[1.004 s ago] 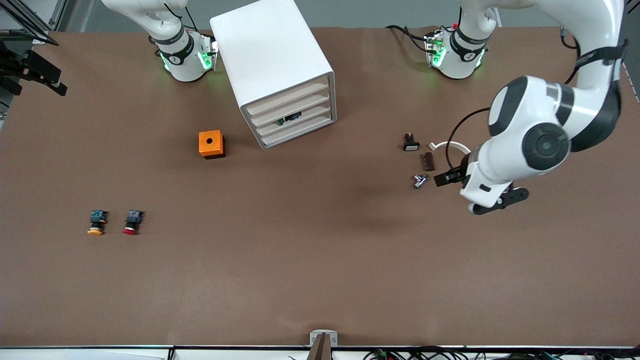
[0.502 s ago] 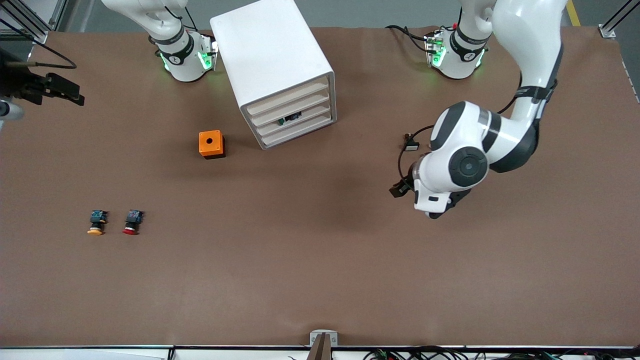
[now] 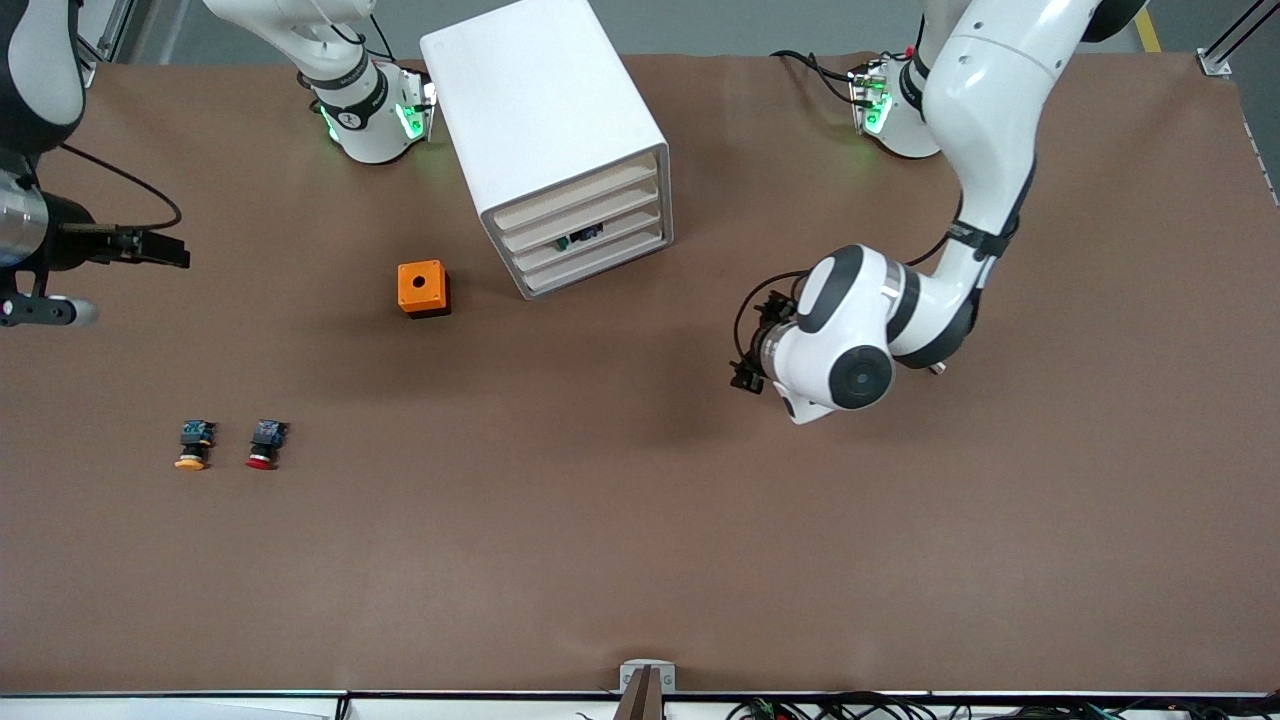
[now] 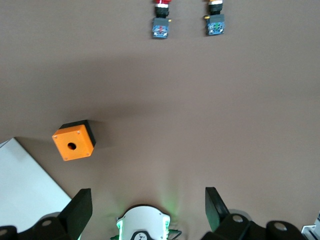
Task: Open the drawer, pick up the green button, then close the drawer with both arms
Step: 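Reach the left gripper to the white cabinet's drawer front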
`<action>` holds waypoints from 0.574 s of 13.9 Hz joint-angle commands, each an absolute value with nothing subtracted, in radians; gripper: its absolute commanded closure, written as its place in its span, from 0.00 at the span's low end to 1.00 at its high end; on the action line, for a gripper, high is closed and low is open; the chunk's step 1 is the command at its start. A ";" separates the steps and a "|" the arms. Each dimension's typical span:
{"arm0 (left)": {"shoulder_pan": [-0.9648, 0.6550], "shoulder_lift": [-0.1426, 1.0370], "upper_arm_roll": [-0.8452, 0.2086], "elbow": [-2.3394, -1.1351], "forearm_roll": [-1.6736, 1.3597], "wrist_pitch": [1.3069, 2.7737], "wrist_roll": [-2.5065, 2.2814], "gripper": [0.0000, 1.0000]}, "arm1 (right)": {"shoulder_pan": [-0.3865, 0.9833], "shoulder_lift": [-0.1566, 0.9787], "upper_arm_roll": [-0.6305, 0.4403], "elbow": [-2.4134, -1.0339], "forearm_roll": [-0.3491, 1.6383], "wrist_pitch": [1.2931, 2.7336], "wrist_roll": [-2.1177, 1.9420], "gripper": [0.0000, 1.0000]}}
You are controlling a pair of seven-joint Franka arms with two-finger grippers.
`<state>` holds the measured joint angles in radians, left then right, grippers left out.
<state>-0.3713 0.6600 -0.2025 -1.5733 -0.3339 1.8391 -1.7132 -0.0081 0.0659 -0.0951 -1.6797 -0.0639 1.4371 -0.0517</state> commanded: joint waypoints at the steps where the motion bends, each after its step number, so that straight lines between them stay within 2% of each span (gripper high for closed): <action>1: -0.420 0.719 -0.198 -1.539 -0.424 1.833 -1.923 0.00 | -0.026 0.104 -0.089 -1.641 -0.077 1.402 -0.088 0.00; 5: -0.440 0.750 -0.198 -1.537 -0.705 1.825 -1.971 0.02 | -0.015 0.104 -0.087 -1.641 -0.069 1.373 -0.095 0.00; 8: -0.471 0.798 -0.198 -1.532 -0.848 1.825 -2.129 0.10 | -0.020 0.097 -0.087 -1.675 -0.034 1.377 -0.084 0.00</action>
